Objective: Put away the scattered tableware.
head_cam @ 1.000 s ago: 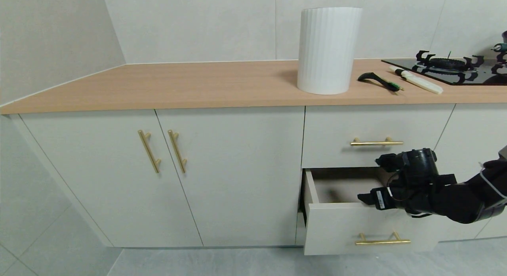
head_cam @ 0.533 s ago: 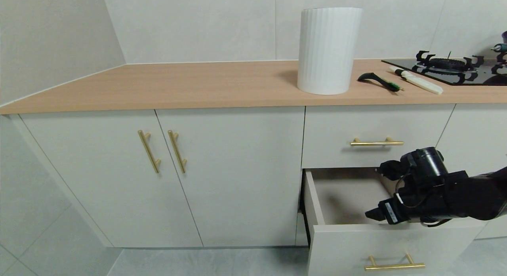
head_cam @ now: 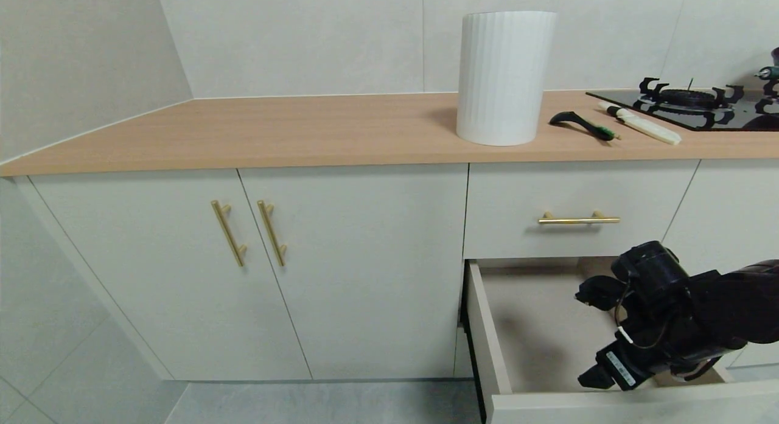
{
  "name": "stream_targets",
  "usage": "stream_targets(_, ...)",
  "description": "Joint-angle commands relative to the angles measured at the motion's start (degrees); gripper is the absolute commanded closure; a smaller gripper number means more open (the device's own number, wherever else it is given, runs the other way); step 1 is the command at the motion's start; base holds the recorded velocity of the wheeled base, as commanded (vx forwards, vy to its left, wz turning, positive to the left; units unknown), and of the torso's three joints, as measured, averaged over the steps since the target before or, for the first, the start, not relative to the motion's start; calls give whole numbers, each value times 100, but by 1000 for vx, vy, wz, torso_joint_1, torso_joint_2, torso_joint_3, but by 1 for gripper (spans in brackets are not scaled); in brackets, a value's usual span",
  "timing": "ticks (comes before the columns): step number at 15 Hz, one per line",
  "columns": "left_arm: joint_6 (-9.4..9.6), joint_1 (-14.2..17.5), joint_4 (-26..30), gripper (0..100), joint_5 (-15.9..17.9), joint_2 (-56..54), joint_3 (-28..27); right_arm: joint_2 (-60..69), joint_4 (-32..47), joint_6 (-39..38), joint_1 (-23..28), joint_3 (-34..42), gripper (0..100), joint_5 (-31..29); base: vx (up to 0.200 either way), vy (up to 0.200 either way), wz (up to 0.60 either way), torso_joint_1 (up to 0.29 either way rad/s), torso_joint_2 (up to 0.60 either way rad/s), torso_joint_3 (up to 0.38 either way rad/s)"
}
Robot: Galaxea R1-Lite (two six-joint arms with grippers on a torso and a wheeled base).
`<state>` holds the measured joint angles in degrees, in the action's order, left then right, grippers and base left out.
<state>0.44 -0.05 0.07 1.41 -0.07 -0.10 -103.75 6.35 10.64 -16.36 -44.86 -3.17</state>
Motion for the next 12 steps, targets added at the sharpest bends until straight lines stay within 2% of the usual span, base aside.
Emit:
stream_targets(1,0,5,1,0,-1,7,1,180,235,26,-95,-5,0,-8,0,0,0,0,0,0)
stream_targets(5,0,5,1,0,-1,7,1,444,1079,193,-394,13,0,-52,0,0,0,0,0,0)
stream_targets(12,0,5,1,0,-1,7,1,637,1255,193,-429,-14,0,-79,0,0,0,0,0,0)
